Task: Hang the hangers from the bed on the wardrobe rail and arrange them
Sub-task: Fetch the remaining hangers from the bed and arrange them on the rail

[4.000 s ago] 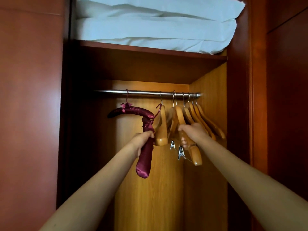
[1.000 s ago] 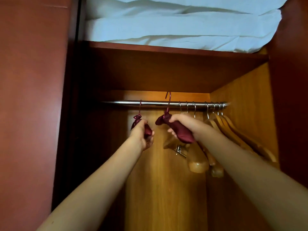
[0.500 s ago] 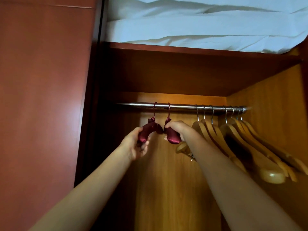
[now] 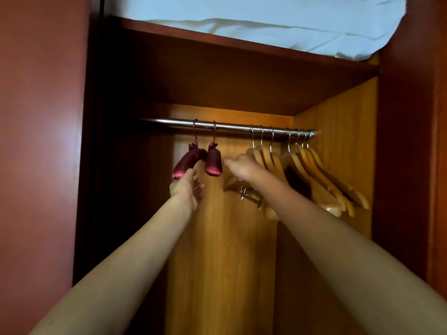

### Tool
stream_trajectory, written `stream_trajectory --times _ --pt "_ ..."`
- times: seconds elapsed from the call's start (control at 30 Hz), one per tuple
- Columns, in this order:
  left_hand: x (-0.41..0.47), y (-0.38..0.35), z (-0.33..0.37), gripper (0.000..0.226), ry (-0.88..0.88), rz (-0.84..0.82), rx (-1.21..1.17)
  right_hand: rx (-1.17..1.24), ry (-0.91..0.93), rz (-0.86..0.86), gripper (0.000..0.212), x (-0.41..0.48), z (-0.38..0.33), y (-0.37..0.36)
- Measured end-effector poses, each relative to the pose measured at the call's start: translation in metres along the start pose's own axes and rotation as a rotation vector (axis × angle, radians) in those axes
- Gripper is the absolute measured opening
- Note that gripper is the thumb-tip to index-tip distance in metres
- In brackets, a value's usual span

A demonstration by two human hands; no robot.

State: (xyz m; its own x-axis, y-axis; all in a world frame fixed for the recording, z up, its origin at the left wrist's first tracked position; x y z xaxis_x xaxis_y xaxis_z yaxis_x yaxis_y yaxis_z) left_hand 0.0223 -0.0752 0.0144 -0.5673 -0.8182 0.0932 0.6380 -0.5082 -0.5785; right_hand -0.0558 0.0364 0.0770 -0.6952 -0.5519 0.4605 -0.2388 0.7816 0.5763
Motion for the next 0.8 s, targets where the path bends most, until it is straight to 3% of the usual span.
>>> stream_trajectory --times 0.1,0.23,0.33,0.57,0.8 --pt "-0.023 -0.006 -0.017 0.010 -0.017 0.037 0.021 -0.056 0.125 0.120 0.016 -0.025 0.011 0.011" --pt "-0.041 -0.002 -0.038 0.016 -0.115 0.009 0.296 -0.450 0.340 0.300 0.017 -0.063 0.027 0.020" --pt "-0.054 -0.003 -0.058 0.030 -0.211 -0.109 0.573 -0.703 0.362 0.343 0.029 -0.096 0.048 0.027" --pt "-0.116 -0.009 -0.133 0.031 -0.372 -0.510 0.755 -0.865 0.027 0.397 0.042 -0.214 0.102 0.046" --pt "-0.264 0.014 -0.229 0.035 -0.219 -0.994 0.795 -0.930 -0.504 0.509 0.046 -0.410 0.131 0.038"
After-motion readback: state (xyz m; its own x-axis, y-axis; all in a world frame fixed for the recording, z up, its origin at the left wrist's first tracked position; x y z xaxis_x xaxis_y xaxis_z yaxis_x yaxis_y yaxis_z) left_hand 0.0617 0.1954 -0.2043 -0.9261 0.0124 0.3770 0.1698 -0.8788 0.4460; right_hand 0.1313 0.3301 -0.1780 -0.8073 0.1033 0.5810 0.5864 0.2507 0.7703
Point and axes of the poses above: each hand's wrist, its own x-axis towards the middle knuckle, its own y-axis out of the back of the hand, z = x × y, the point moved 4 cm from there along x, towards the middle knuckle
